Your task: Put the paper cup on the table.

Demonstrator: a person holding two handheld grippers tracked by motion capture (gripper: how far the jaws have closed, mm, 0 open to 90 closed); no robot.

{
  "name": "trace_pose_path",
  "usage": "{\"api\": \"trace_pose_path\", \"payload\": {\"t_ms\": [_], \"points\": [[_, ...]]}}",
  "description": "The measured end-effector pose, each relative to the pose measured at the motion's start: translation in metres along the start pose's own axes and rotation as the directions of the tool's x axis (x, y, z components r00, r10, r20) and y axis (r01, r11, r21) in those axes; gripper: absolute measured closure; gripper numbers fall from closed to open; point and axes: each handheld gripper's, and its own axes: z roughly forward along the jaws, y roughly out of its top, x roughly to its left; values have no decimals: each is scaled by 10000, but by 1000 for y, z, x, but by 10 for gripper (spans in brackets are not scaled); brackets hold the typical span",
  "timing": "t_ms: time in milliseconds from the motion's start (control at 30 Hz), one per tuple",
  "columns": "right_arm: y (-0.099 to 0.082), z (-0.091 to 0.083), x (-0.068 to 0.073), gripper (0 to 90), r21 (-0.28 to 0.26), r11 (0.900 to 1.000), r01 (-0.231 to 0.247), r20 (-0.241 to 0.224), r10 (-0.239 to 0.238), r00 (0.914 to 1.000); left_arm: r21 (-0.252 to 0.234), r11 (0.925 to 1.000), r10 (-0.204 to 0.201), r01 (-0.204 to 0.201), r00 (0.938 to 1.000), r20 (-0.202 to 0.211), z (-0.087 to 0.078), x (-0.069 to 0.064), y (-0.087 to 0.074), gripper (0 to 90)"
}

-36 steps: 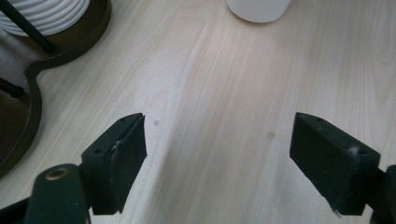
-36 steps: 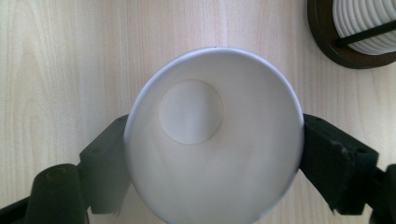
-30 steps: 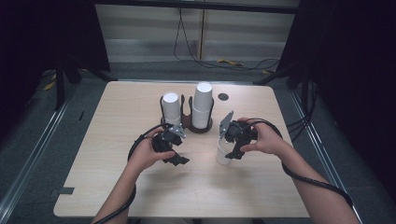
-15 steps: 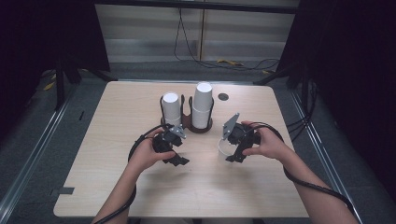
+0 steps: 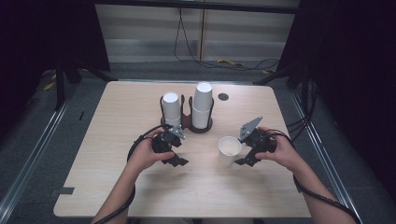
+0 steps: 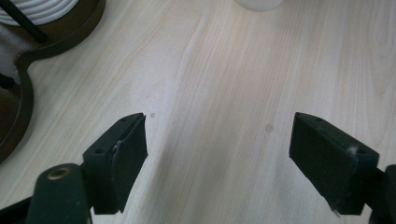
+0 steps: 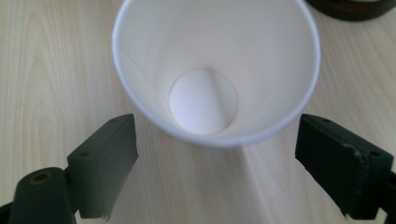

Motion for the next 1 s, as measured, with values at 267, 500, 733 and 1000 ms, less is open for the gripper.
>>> {"api": "trace_pose_path", "payload": {"t_ms": [267, 500, 733, 1000], "points": [[-38, -1, -1, 126, -533, 9945, -905, 77, 911, 9958, 66, 10000, -65, 66, 10000, -34, 0, 4, -4, 191], [-61, 5, -1, 128, -801, 9865, -1430, 114, 1444, 9895, -74, 9998, -171, 170, 9998, -38, -2, 7, -12, 191], [-74, 0, -2, 129, -1213, 9759, -1815, 279, 1861, 9821, -141, 9996, -262, 260, 9995, -155, -6, 15, -25, 190], [-87, -3, -1, 129, -1327, 9669, -2181, 394, 2250, 9736, -71, 9999, -128, 127, 9997, -227, -9, 25, -40, 190]]}}
